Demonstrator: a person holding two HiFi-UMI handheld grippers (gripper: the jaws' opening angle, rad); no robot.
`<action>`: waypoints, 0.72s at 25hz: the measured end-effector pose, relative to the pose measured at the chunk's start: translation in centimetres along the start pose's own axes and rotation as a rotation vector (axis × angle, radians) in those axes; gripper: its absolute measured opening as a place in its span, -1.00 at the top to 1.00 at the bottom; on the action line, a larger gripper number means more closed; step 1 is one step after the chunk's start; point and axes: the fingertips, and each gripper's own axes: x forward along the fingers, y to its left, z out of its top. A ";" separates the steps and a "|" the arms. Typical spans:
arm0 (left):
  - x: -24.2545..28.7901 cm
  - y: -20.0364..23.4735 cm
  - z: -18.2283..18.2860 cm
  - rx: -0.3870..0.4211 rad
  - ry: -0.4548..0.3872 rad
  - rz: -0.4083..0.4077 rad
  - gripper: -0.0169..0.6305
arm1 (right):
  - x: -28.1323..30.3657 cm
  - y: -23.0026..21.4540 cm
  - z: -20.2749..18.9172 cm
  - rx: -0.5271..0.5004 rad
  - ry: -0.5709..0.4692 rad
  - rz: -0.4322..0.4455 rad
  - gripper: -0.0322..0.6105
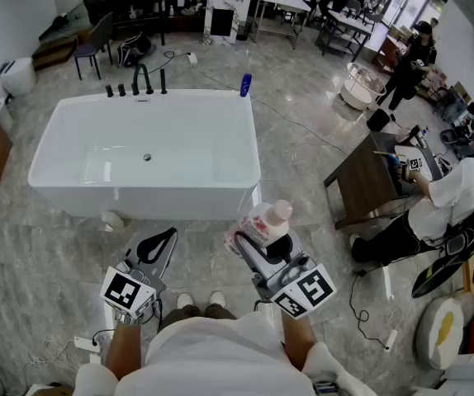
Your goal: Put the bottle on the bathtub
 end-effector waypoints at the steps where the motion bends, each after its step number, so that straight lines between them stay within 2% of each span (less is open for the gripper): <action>1: -0.1 0.0 -0.1 0.000 -0.001 -0.001 0.94 | 0.0 0.1 -0.1 0.001 0.001 0.001 0.16; 11: -0.1 0.1 -0.6 -0.001 0.000 0.002 0.94 | 0.1 0.3 -0.7 0.018 -0.001 0.022 0.16; 18: -0.1 0.2 -0.4 -0.004 -0.002 0.004 0.94 | 0.1 0.6 -0.6 -0.052 0.014 0.010 0.16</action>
